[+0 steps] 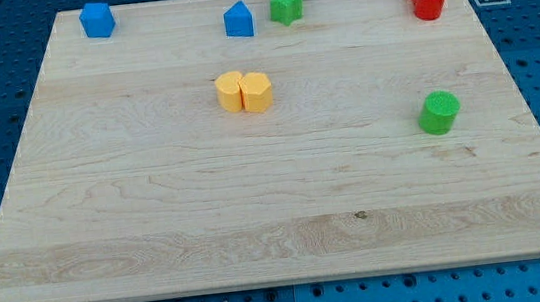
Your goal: Slide blue triangle towards bottom center
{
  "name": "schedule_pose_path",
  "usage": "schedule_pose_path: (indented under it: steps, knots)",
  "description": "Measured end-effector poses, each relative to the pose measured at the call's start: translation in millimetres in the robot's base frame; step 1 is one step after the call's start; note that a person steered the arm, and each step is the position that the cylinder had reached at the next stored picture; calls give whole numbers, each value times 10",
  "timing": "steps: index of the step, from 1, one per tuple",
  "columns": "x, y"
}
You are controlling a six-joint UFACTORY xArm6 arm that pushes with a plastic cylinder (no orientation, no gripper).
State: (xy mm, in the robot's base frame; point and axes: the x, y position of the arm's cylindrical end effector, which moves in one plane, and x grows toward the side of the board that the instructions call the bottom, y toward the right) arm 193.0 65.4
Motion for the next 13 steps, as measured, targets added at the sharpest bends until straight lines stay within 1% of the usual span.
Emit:
schedule_pose_path:
  steps: [2,3,4,5,6,7,8,10,13]
  knots:
    - [-8,-658]
    - [-2,-829]
    - [-1,-844]
    - [174,-1178]
    - [383,-1233]
    - [427,-984]
    - [561,-834]
    - [852,-834]
    - [891,-789]
